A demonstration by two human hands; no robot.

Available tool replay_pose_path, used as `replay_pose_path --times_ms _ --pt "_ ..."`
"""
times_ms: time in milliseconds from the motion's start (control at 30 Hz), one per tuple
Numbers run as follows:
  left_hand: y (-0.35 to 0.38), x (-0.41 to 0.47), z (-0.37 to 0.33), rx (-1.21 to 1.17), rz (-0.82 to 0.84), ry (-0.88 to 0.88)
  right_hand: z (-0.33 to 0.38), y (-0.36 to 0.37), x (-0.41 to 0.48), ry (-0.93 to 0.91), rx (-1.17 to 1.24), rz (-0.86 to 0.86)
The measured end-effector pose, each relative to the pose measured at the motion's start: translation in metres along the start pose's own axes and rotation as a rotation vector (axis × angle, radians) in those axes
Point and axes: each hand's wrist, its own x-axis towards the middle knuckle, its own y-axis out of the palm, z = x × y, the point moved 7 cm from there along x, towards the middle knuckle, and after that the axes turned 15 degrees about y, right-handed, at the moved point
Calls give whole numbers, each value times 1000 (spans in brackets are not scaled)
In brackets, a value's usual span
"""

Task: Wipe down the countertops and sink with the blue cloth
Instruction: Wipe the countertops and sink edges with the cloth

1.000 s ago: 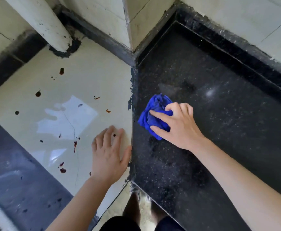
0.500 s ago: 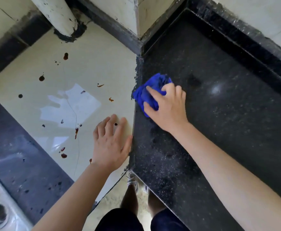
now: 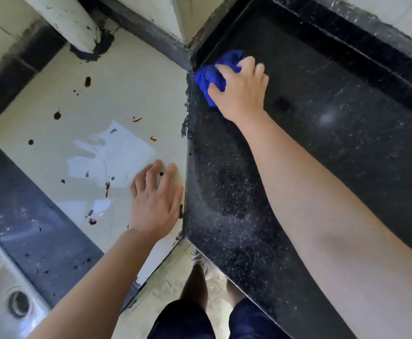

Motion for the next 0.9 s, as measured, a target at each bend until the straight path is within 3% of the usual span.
replay_pose_path --times_ms 100,200,333,500,733,900 --pt "2 0 0 -16 1 -18 10 4 -17 68 -45 -30" --pt "1 0 -1 -9 -14 -3 -1 -5 -90 -121 -3 -37" --pt "1 0 -1 -7 -21 4 -49 -15 -220 -366 114 95" --pt "1 -1 -1 0 -21 4 -107 -24 -300 -501 73 208" --pt "-10 -4 3 -20 -27 61 -72 -16 -259 -328 60 114" --pt "-12 -71 -7 -18 -115 68 -28 -1 -185 -98 -74 67"
